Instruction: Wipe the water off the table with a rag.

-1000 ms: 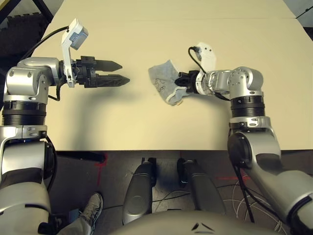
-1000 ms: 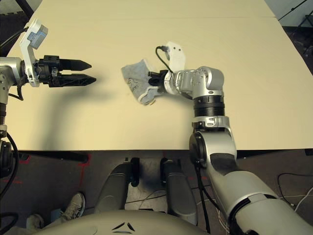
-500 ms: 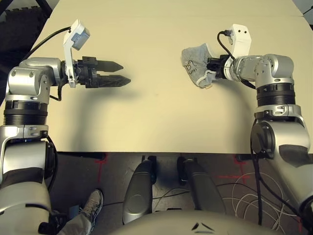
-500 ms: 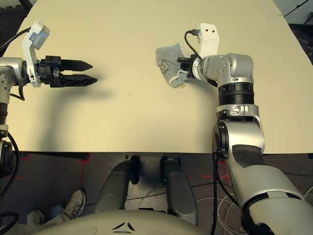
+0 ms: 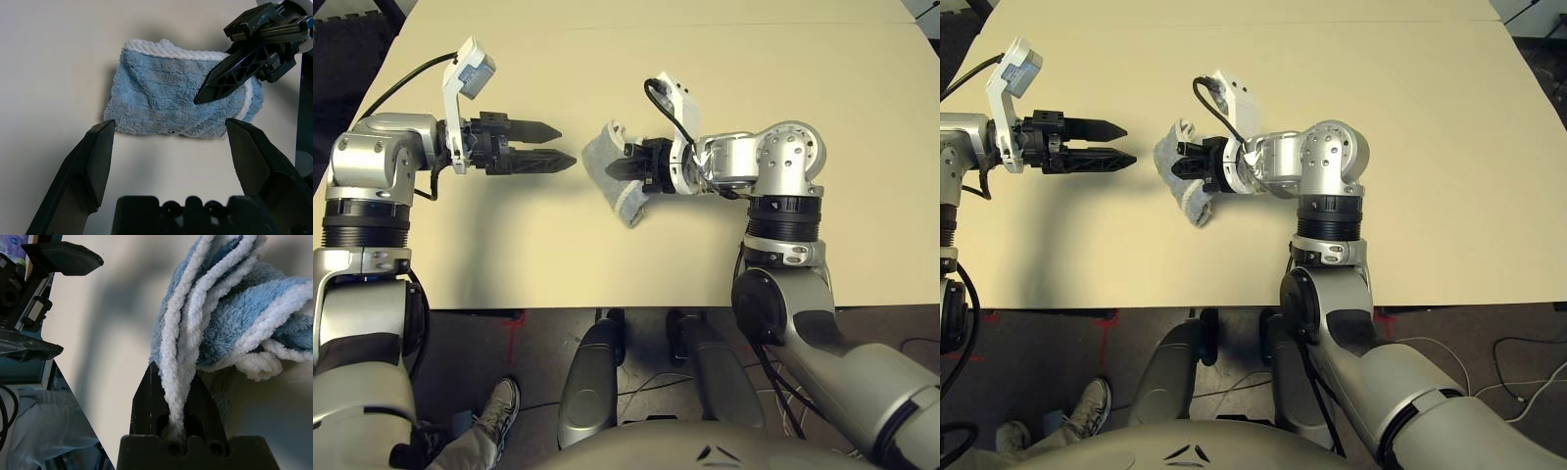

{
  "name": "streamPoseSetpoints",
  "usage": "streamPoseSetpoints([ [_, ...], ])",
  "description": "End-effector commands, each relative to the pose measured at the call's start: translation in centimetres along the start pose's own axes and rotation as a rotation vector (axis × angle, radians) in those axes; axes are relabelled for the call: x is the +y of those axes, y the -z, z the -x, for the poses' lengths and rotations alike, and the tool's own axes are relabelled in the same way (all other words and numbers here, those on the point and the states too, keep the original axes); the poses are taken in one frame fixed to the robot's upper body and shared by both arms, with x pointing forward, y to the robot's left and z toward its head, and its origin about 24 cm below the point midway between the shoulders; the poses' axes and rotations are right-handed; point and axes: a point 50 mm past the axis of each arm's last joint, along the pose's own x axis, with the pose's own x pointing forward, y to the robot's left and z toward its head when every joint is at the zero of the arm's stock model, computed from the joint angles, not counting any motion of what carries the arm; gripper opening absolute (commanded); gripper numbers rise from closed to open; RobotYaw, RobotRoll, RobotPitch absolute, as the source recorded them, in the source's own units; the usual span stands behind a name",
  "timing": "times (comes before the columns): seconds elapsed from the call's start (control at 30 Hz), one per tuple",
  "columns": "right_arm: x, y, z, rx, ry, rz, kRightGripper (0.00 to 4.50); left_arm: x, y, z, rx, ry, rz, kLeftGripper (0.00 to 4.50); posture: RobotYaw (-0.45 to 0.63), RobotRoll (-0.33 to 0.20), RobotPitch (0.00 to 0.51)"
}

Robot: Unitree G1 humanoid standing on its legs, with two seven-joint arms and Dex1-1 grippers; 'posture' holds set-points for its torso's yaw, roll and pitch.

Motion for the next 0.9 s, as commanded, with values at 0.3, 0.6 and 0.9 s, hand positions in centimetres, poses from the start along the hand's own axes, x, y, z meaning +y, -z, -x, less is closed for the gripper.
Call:
streamPoseSetpoints([
  [0.3,-1.8,3.1,-2.4,0.159,0.069,-0.139,0.00,-0.1,0.2,0.4,0.014,-0.016,-0.004,4.50,0.13,0.000,0.302],
  [0.6,-4.5,1.2,-0.3,0.066,0.197,-0.143,0.00,-0.1,0.3,0.2,0.013,-0.016,0.000,4.50,0.12,0.000,0.300],
  [0.9,-8.9,-3.2,5.0,-0.135,0.367,-0.190,0.00,-0.1,0.5,0.1,0.018,-0.009,0.000,4.50,0.11,0.000,0.290],
])
